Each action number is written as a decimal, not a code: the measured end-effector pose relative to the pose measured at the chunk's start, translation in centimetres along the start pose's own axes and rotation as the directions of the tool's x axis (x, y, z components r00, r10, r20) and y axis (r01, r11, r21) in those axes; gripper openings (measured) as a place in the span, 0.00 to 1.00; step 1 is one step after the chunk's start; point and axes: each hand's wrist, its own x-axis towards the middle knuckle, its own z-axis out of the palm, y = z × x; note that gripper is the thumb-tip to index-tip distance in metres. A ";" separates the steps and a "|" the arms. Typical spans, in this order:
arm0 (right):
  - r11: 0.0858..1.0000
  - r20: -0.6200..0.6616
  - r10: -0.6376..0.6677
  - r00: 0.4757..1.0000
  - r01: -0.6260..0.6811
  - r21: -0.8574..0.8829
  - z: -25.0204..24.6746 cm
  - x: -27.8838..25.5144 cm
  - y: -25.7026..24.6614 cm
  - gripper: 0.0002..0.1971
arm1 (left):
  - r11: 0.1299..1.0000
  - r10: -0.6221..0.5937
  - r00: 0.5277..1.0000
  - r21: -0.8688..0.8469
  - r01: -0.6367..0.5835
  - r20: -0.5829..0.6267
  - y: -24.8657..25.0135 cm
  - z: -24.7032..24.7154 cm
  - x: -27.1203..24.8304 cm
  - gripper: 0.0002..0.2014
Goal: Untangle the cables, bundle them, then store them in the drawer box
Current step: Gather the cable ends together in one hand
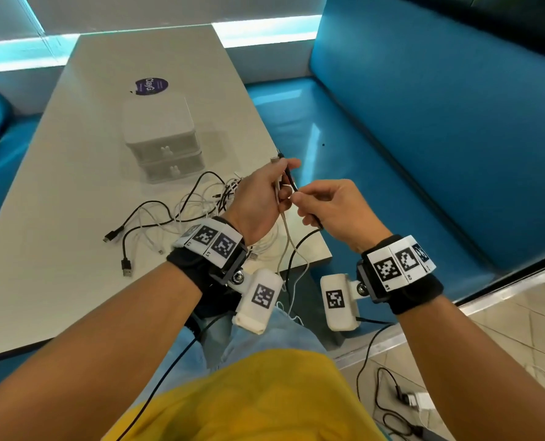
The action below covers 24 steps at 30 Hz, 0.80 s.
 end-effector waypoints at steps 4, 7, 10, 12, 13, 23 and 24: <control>0.992 0.060 0.036 0.998 -0.029 -0.124 -0.7 -0.1 0.1 0.09 | 0.979 0.036 0.999 0.200 -0.041 0.026 -0.7 0.4 -0.1 0.12; 0.972 0.038 0.048 0.998 -0.038 -0.231 -1.5 0.2 -0.2 0.09 | 0.961 0.063 0.998 0.269 -0.064 0.012 -1.0 0.7 0.0 0.11; 0.982 0.019 -0.018 1.000 0.022 -0.189 -2.7 1.1 -1.4 0.17 | 0.953 0.072 0.997 0.296 -0.068 -0.003 -0.5 0.9 0.3 0.10; 0.981 0.046 -0.117 0.992 0.123 -0.152 -2.8 1.4 -2.6 0.20 | 0.966 0.055 0.998 0.249 -0.063 0.039 -0.1 1.0 0.5 0.09; 0.975 0.048 -0.166 0.985 0.171 -0.141 -2.6 1.6 -3.1 0.19 | 0.972 0.040 0.996 0.226 -0.057 0.077 0.1 1.0 0.5 0.08; 0.923 -0.158 -0.319 0.935 0.268 -0.278 -1.3 2.5 -4.1 0.05 | 0.928 0.055 0.993 0.362 -0.091 0.109 0.6 1.1 0.6 0.19; 0.917 -0.173 -0.328 0.929 0.268 -0.297 -1.2 2.5 -4.1 0.04 | 0.918 0.080 0.990 0.379 -0.119 0.117 0.7 1.3 0.5 0.19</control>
